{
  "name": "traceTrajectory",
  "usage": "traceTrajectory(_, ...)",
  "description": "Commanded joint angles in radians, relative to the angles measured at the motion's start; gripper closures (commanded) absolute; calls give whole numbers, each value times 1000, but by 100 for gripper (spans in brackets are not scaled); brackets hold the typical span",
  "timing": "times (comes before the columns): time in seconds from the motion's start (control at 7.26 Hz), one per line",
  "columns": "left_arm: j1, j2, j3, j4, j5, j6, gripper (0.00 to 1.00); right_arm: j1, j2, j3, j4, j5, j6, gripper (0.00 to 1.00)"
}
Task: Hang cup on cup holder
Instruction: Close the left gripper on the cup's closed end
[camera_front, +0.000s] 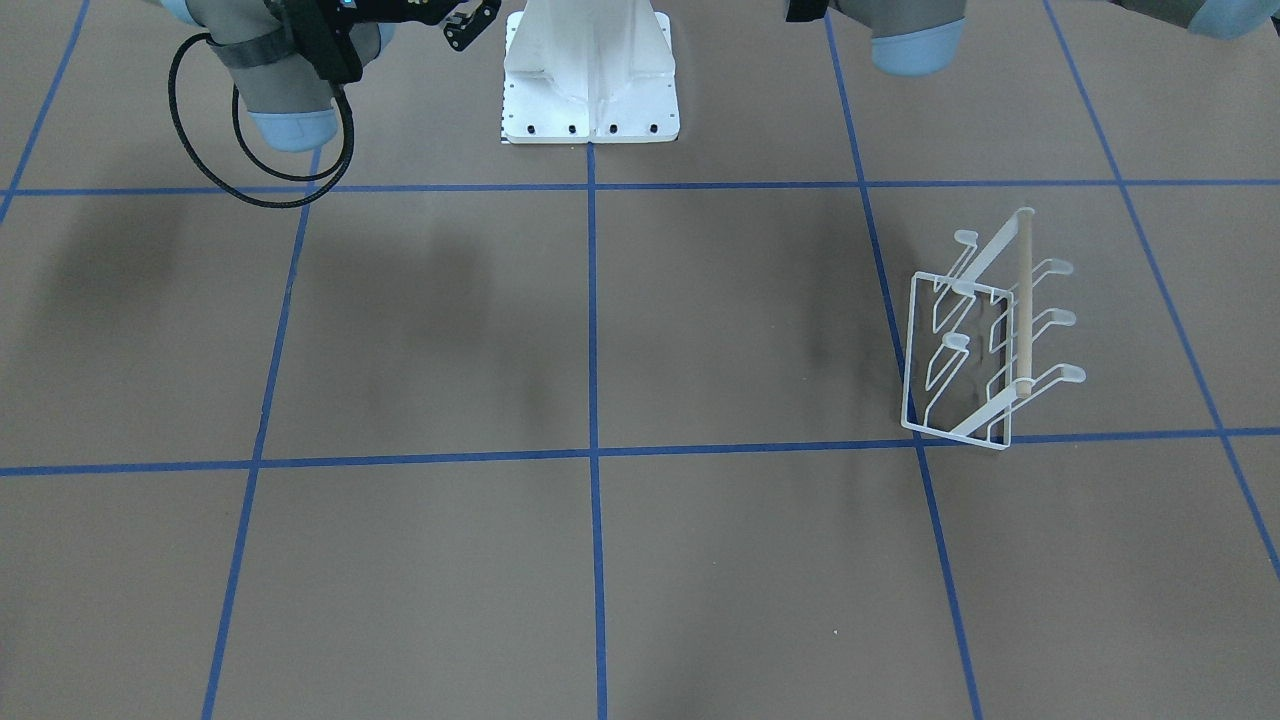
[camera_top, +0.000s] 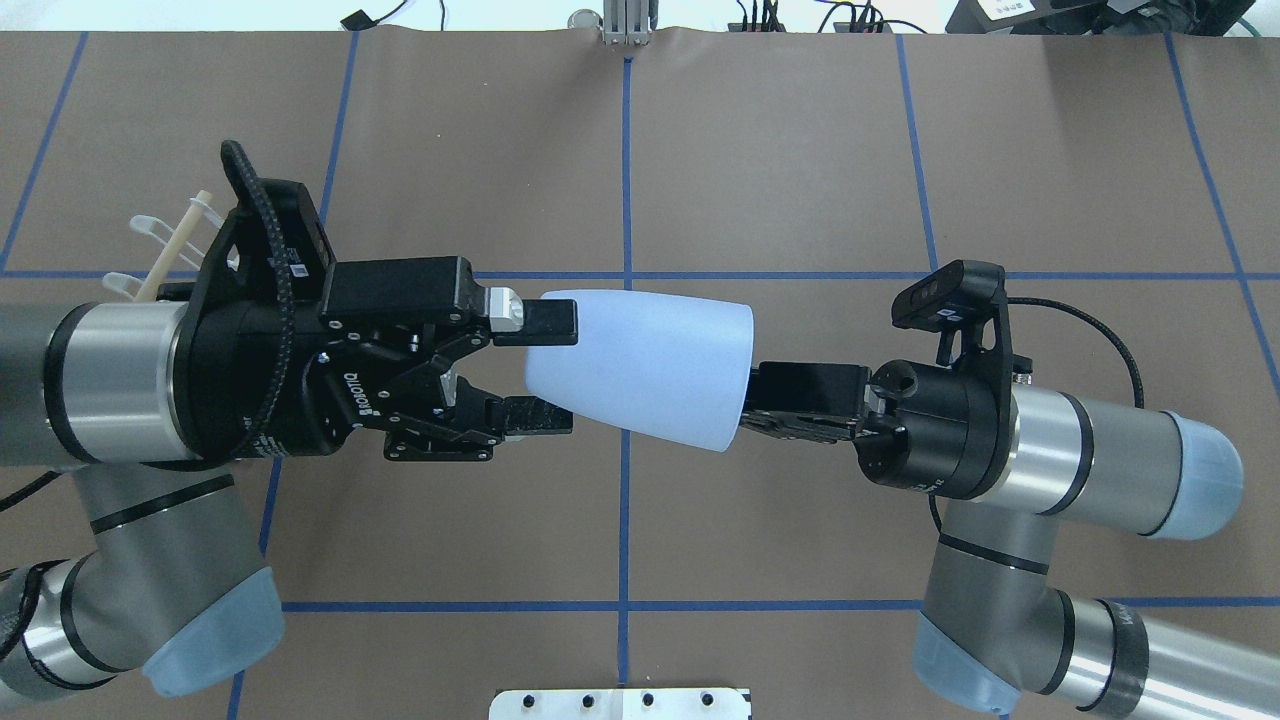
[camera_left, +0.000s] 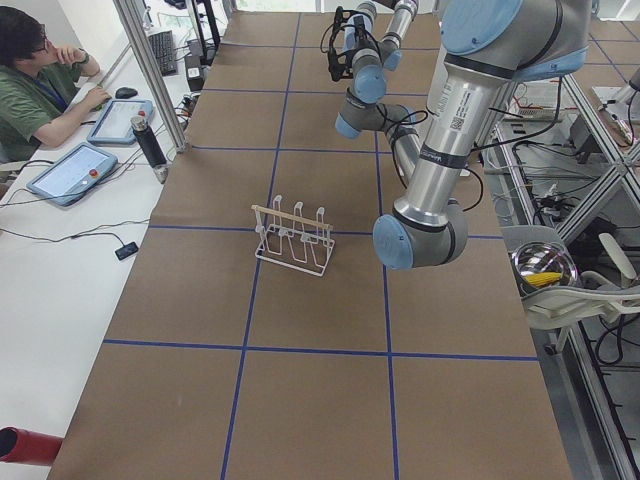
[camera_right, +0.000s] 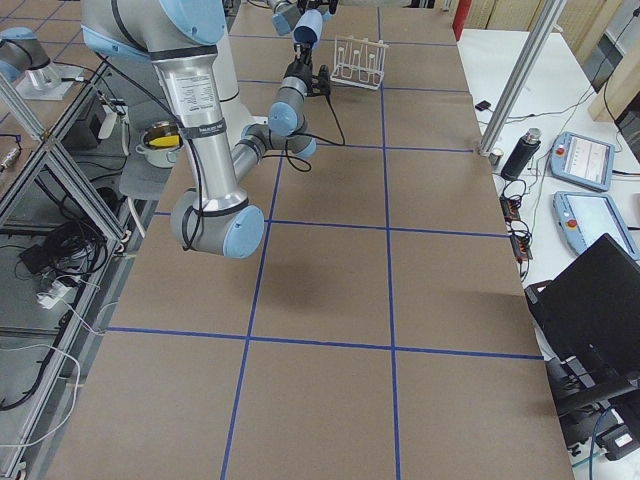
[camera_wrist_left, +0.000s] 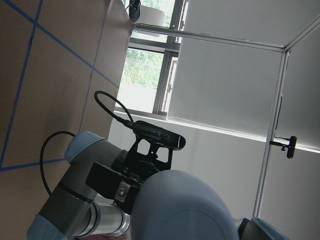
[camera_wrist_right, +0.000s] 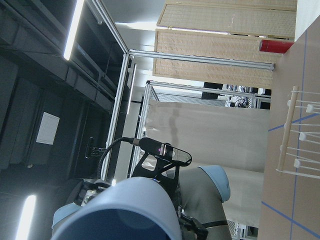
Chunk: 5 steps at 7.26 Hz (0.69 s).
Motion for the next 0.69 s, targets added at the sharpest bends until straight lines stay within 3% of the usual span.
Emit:
traceTrajectory(0.0, 1, -4, 3, 1, 1, 0, 5, -1, 1, 1, 0, 0, 0, 100)
traceTrajectory(0.55, 1, -2, 11, 1, 1, 0, 11, -5, -2, 1, 0, 0, 0, 100)
